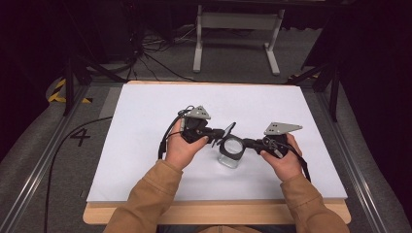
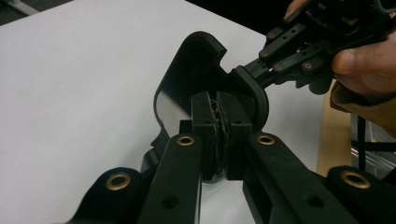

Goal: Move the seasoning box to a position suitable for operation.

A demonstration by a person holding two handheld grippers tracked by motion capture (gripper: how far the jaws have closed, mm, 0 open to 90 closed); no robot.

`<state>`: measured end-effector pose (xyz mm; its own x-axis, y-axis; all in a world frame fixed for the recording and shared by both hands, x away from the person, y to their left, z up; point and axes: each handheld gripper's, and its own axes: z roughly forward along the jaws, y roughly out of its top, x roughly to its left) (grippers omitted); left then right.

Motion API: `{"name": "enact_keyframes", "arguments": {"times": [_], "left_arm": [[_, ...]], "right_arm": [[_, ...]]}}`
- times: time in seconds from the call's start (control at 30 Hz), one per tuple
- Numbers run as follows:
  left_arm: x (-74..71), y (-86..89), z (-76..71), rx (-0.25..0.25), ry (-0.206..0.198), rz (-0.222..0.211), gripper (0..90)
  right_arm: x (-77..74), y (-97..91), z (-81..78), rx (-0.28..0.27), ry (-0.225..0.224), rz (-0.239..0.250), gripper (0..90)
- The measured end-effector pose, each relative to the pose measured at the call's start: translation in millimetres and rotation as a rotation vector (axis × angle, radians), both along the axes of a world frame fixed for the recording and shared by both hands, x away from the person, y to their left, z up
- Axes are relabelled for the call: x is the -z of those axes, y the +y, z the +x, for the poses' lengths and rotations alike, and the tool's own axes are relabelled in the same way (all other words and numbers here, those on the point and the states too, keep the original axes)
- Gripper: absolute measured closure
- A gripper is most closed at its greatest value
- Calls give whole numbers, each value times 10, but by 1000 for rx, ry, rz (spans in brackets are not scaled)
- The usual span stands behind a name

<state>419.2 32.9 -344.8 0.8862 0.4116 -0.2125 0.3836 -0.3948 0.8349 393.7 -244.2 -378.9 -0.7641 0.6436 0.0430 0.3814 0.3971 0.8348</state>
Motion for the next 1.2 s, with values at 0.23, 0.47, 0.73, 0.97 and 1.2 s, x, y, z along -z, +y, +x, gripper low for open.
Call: {"name": "enact_keyframes", "arguments": {"times": [0.23, 0.47, 0.73, 0.97, 1.2], "left_arm": [[47, -108, -28, 40, 10, 36, 865], [144, -237, -38, 72, 29, 78, 859], [233, -307, -24, 87, 45, 116, 866], [117, -137, -11, 32, -2, 103, 861], [108, 384, 187, -71, 48, 171, 871]], "right_arm": [[-40, -59, -66, 58, -67, 32, 900], [-87, -223, -79, 118, -78, 53, 900], [-36, -307, -92, 133, -61, 64, 900], [-30, -310, -75, 125, -53, 72, 900], [113, -392, 64, 108, 27, 75, 900]]}}
